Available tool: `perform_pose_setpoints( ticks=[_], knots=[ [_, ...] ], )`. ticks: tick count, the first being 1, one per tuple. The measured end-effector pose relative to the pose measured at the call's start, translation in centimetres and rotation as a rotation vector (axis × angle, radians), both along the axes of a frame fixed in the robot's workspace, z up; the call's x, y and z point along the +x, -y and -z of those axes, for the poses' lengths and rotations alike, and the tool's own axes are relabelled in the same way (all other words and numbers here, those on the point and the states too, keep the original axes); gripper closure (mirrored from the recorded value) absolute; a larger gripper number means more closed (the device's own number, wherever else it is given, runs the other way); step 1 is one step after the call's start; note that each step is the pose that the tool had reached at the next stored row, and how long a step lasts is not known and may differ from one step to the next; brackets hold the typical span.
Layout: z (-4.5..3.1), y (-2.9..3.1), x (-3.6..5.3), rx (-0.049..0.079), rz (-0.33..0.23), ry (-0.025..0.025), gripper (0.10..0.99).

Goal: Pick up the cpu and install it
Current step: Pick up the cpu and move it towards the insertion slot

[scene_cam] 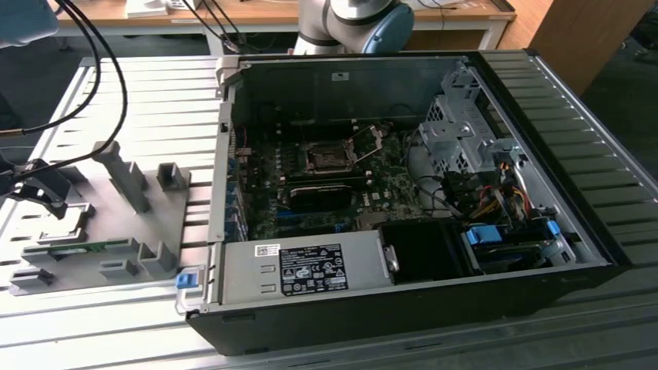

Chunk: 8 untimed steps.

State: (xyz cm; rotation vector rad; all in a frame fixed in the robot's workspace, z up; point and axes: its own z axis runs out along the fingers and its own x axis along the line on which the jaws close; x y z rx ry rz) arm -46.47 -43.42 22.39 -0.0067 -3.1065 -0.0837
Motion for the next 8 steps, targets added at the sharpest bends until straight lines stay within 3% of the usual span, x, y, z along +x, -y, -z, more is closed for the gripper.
perform_pose_setpoints(
  ticks=[8],
  knots=[
    [0.01, 0.0, 0.26, 0.0, 0.0, 0.0001, 0.114]
  ],
)
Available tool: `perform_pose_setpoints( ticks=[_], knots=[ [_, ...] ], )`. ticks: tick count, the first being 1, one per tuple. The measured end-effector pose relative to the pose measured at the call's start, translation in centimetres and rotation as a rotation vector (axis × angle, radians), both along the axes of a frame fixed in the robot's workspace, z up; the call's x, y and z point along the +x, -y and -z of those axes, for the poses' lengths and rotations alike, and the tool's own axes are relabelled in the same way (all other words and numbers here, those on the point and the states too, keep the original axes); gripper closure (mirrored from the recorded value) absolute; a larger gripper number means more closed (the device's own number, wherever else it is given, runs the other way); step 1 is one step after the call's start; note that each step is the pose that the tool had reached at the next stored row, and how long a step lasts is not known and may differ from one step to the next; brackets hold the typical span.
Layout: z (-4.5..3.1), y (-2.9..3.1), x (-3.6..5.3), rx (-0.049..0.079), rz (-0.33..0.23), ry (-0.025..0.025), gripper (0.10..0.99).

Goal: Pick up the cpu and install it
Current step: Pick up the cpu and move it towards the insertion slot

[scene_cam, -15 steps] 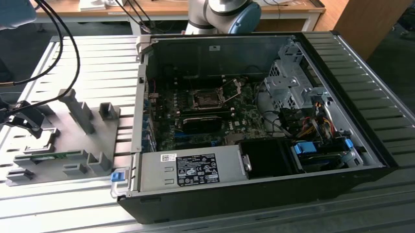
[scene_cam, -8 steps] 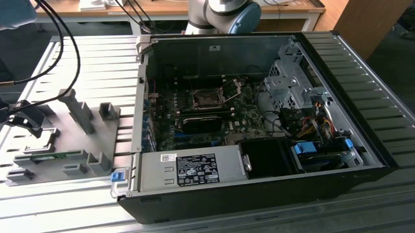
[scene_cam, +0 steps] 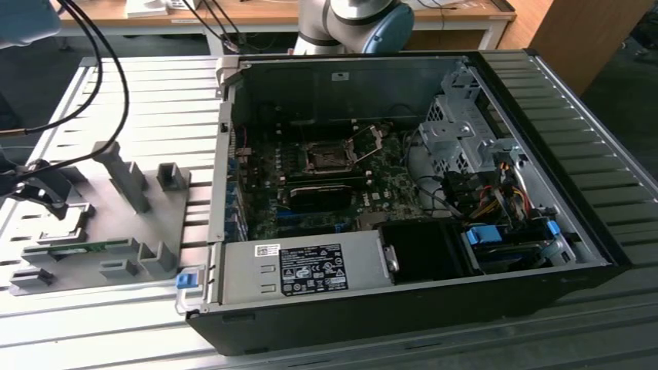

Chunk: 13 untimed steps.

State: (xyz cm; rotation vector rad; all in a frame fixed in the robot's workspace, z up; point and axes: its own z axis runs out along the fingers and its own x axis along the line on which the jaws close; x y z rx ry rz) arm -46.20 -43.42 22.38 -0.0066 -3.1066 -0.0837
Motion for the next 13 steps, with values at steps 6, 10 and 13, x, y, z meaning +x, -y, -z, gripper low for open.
perform_pose_setpoints(
  ticks=[6, 10, 13],
  knots=[
    [0.01, -0.02, 0.25, 0.0, 0.0, 0.0001, 0.243],
    [0.01, -0.18, 0.3, 0.0, 0.0, 0.0, 0.243],
    [0.02, -0.38, 0.31, 0.0, 0.0, 0.0, 0.243]
  ],
)
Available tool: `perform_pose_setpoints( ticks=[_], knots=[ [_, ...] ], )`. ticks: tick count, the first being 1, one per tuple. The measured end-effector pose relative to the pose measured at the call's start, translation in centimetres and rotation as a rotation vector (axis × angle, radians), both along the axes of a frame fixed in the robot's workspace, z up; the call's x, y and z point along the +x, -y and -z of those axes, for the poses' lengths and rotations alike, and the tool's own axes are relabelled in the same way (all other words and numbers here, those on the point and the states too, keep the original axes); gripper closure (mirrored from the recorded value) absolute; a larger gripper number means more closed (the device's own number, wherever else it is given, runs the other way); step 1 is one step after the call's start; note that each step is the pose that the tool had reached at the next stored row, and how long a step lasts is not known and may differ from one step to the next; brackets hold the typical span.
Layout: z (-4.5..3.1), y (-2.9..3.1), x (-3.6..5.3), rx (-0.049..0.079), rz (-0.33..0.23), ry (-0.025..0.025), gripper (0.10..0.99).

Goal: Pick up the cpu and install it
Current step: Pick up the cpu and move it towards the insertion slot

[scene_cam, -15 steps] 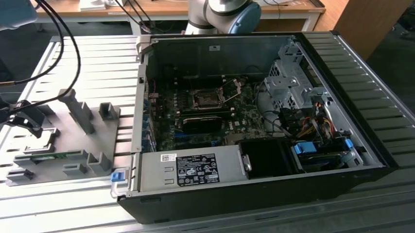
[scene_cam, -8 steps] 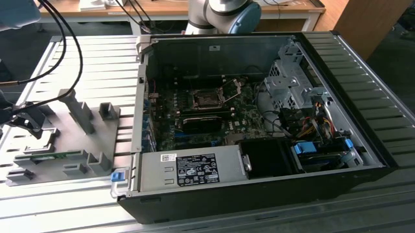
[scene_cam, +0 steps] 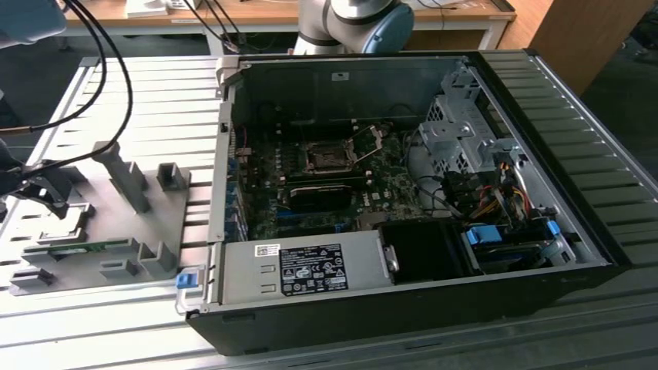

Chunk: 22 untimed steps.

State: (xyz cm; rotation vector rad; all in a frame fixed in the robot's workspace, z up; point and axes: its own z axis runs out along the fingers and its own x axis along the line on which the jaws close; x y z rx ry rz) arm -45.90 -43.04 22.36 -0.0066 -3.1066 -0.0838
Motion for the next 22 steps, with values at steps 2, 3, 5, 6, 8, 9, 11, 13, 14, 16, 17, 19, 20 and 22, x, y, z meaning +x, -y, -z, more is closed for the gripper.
perform_pose_setpoints(
  ticks=[2, 3, 5, 6, 8, 9, 11, 13, 14, 16, 17, 19, 20, 22],
  knots=[
    [0.01, -0.11, 0.01, 0.0, 0.0, 0.0, 0.325],
    [0.02, -0.17, 0.01, 0.0, 0.0, 0.0, 0.325],
    [0.04, -0.3, 0.03, 0.0, 0.0, -0.0001, 0.325],
    [0.06, -0.39, 0.05, 0.0, 0.0, 0.0, 0.325],
    [0.12, -0.57, 0.07, 0.0, 0.003, 0.0001, 0.325],
    [0.17, -0.63, 0.07, 0.0, 0.008, 0.0003, 0.325],
    [0.24, -0.65, 0.08, 0.0, 0.014, 0.0006, 0.325],
    [0.28, -0.65, 0.08, 0.0, 0.015, 0.0008, 0.325],
    [0.34, -0.66, 0.09, 0.0, 0.015, 0.0011, 0.325],
    [0.47, -0.66, 0.16, 0.0, 0.015, 0.001, 0.325],
    [0.53, -0.66, 0.21, 0.0, 0.015, 0.001, 0.325],
    [0.66, -0.66, 0.25, 0.0, 0.015, 0.0016, 0.325],
    [0.74, -0.66, 0.25, 0.0, 0.015, 0.0024, 0.325],
    [0.95, -0.65, 0.25, 0.0, 0.015, 0.0077, 0.325]
  ],
)
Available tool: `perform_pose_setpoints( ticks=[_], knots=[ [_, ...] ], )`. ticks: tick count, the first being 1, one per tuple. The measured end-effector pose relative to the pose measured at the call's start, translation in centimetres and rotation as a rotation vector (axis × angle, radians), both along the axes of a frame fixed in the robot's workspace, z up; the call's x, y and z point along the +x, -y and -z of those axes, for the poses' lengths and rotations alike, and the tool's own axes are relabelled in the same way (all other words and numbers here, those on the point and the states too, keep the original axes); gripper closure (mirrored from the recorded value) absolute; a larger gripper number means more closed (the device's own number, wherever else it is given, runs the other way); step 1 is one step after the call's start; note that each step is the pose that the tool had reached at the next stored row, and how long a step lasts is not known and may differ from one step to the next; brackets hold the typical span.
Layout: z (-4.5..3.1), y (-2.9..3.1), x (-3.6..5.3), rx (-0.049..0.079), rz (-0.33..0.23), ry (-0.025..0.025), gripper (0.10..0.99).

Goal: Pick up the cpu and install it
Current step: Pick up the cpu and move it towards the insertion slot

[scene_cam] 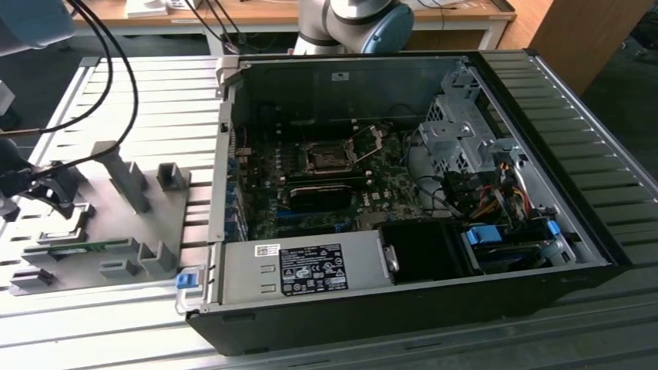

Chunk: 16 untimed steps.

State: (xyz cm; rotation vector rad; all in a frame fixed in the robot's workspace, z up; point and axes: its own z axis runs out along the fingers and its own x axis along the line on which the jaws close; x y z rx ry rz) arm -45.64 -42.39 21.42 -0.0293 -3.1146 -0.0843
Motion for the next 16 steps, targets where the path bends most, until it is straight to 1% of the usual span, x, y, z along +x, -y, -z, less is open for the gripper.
perform_pose_setpoints(
  ticks=[1, 2, 6, 16],
  knots=[
    [0.1, 0.0, 0.0, 0.0, 0.0, 0.0033, 0.325],
    [0.15, 0.0, 0.0, 0.0, 0.0, 0.0041, 0.325],
    [0.29, -0.01, 0.11, 0.0, 0.0, 0.0039, 0.325],
    [1.01, -0.08, 0.25, 0.0, 0.0, 0.0036, 0.325]
  ],
)
